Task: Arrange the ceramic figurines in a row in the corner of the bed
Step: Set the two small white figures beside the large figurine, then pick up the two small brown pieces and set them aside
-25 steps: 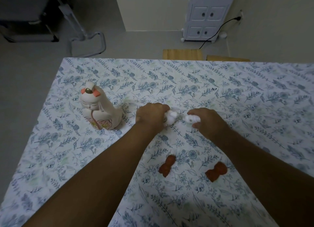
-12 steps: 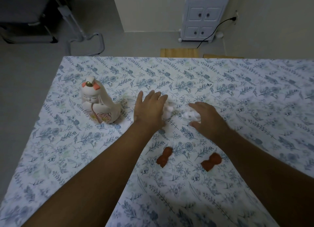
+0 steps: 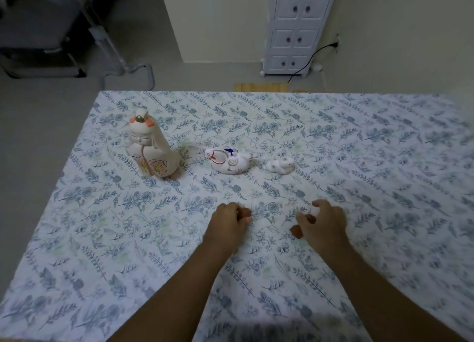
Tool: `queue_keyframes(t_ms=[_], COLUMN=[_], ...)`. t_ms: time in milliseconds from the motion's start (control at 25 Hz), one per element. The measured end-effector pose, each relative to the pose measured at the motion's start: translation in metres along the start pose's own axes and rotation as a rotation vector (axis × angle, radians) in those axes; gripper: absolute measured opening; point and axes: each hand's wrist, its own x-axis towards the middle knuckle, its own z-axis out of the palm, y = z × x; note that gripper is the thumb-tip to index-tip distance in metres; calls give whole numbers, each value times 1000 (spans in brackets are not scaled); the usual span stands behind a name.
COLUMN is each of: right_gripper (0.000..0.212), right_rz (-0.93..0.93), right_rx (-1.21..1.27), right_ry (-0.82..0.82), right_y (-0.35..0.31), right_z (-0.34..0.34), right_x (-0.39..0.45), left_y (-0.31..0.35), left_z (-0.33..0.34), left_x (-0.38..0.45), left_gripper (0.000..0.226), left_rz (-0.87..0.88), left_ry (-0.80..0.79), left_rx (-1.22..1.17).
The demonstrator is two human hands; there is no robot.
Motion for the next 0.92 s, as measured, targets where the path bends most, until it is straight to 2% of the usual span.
queue_keyframes(t_ms=[160, 400, 600, 920], right_gripper=[49, 36, 48, 48], right_rz=[93, 16, 19, -176], right_rx=[180, 354, 535, 483], right_ry=[-44, -115, -102, -19], right_y=[12, 7, 12, 27], right_z=[9, 0, -13, -70], right_x=[-4, -12, -1, 77], left_y=[-5, 8, 47, 131], left_z=[11, 11, 27, 69], left_x=[-8, -17, -5, 46], left_gripper=[34, 26, 28, 32], left_rz=[0, 25, 101, 272], left_ry=[42, 48, 50, 83], left_rx=[-22, -158, -275, -291])
